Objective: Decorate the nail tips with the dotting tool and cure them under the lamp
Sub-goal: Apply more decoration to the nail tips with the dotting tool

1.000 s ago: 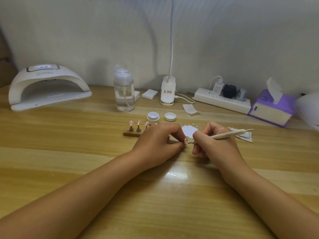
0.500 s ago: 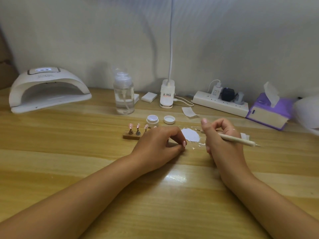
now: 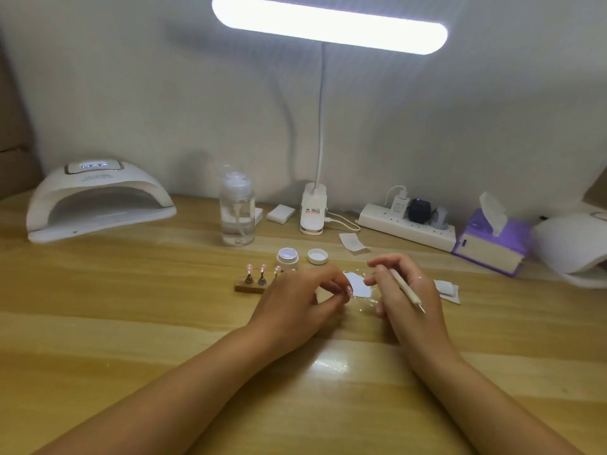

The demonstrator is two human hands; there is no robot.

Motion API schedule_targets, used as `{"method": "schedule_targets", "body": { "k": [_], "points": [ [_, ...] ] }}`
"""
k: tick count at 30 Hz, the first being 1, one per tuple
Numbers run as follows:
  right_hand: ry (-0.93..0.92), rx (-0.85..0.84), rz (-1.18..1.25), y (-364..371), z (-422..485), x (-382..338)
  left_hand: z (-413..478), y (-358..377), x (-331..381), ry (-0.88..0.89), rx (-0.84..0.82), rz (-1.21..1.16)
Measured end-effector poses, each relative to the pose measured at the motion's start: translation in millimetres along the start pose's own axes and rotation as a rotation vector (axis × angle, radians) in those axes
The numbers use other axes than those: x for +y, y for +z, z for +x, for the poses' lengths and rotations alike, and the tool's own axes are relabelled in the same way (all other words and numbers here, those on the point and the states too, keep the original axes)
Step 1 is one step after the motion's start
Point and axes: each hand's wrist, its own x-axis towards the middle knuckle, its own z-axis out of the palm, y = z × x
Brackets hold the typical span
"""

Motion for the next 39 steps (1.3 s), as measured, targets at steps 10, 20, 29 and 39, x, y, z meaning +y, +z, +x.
{"method": "schedule_targets", "body": {
  "k": [10,20,29,39],
  "points": [
    [-0.242,-0.078,-0.353,3,-8,-10,0,-3,1,-0.049,0.158,0.034],
    [-0.380,-0.097,-0.626,10,-15,-15,-5,-10,17,-0.086,0.129,0.209],
    [-0.410,-0.098,-0.701,11,-20,-17,-10,-7,20,-0.063,0.103,0.372],
    [-0.467,-0.053,-0.621,8,-19,-13,-10,-5,13,0.019,0.143,0.306]
  ]
}}
